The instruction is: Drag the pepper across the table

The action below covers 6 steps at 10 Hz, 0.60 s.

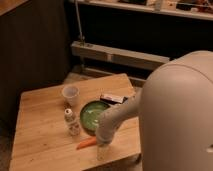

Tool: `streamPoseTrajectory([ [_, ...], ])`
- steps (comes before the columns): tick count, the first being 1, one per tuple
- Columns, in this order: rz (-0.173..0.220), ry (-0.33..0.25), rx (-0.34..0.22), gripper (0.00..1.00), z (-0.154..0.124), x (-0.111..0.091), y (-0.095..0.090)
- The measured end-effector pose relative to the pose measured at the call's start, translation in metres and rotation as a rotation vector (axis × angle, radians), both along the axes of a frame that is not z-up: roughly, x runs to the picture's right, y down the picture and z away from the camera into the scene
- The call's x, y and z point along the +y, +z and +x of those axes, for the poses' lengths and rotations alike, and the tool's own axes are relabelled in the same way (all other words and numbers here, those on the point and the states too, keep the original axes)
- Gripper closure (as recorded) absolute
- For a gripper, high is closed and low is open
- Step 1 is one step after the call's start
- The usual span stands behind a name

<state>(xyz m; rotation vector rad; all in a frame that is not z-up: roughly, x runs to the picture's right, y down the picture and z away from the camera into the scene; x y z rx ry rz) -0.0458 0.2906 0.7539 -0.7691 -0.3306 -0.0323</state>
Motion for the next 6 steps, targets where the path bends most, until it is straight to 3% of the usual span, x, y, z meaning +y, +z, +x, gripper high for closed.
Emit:
streamPoseTrajectory([
  [3, -0.003, 0.001, -0.005, 0.23, -0.0025, -0.0025, 0.0043],
  [6, -0.010, -0.001, -0.006, 0.49, -0.0020, -0.0009, 0.0065],
])
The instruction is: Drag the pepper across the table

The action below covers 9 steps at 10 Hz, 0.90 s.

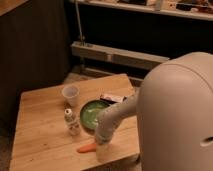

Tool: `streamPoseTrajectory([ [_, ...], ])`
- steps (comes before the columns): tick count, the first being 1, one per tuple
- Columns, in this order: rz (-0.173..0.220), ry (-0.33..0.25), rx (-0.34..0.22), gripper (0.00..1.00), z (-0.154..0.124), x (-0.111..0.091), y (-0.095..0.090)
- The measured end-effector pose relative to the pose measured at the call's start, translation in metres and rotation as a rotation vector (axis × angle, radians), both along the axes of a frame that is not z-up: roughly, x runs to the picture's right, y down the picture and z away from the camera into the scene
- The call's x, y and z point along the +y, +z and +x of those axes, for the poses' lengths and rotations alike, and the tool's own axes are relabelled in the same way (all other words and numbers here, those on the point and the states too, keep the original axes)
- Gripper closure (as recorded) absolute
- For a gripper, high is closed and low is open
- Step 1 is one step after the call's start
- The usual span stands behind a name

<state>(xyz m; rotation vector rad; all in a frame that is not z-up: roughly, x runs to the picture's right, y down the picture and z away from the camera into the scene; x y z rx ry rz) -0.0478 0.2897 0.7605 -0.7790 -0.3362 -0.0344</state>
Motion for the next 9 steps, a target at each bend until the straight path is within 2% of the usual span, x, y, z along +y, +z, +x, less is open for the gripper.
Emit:
streamPoseTrajectory([
  [2, -0.004, -0.001, 0.002, 0.71, 0.002, 0.002, -0.001],
  [4, -0.002, 0.003, 0.004, 0.84, 0.006, 0.003, -0.004],
  [7, 0.017, 0.012, 0.010, 0.85, 0.010, -0.006, -0.018],
  [9, 0.011, 0.010, 0.007, 0.85, 0.003, -0.010, -0.029],
])
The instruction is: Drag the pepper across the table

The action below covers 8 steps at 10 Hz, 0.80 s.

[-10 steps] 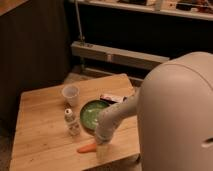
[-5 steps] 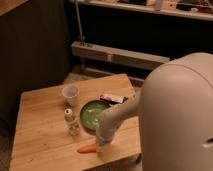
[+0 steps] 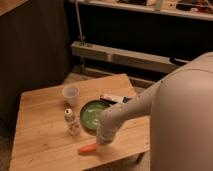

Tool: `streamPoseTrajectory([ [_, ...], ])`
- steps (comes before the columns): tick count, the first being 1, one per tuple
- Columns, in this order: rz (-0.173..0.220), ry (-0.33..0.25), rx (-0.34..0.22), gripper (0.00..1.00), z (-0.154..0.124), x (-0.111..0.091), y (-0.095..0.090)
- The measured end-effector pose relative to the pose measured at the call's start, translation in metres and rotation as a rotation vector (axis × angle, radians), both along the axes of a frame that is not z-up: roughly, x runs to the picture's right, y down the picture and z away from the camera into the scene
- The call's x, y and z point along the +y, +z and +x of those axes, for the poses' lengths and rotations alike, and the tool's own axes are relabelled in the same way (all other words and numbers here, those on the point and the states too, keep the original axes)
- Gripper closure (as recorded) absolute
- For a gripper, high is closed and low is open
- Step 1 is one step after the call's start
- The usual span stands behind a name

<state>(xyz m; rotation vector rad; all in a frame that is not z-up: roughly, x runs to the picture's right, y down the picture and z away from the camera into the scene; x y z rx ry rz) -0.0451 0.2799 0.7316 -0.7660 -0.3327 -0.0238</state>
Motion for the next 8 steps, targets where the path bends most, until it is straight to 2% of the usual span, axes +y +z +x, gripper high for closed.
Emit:
streamPoseTrajectory([
  [2, -0.018, -0.021, -0.006, 0.85, -0.014, 0.005, -0.005],
  [8, -0.063, -0.055, -0.011, 0.85, -0.042, 0.020, -0.004],
])
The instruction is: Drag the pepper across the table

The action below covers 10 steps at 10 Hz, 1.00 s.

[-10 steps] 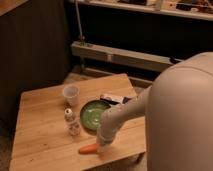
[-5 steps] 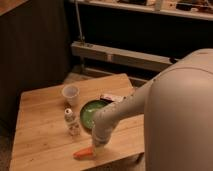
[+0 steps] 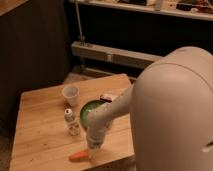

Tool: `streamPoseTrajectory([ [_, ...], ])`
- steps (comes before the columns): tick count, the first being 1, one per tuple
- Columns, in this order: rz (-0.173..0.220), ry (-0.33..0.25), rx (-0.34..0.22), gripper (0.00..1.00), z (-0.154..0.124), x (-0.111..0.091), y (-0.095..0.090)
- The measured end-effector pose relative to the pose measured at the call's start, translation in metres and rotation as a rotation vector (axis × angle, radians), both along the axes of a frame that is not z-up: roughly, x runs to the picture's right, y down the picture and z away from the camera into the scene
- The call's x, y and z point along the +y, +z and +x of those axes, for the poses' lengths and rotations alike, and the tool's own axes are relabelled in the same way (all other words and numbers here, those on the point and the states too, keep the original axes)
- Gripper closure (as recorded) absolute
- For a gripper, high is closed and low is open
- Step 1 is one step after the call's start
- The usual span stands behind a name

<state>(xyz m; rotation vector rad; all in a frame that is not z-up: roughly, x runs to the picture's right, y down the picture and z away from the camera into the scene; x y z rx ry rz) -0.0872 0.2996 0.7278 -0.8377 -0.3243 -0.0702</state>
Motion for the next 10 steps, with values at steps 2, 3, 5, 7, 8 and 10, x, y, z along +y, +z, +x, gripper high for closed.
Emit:
streamPoseTrajectory([
  [2, -0.010, -0.010, 0.004, 0.85, -0.007, 0.004, 0.001],
  [3, -0.014, -0.014, 0.006, 0.85, -0.009, 0.005, 0.001],
  [5, -0.021, -0.019, 0.007, 0.85, -0.016, 0.007, 0.002],
  [7, -0.023, -0.024, 0.001, 0.85, -0.024, 0.007, 0.003],
  [8, -0.021, -0.028, -0.005, 0.85, -0.029, 0.006, 0.003],
  [10, -0.019, -0.034, -0.014, 0.85, -0.035, 0.004, 0.004],
])
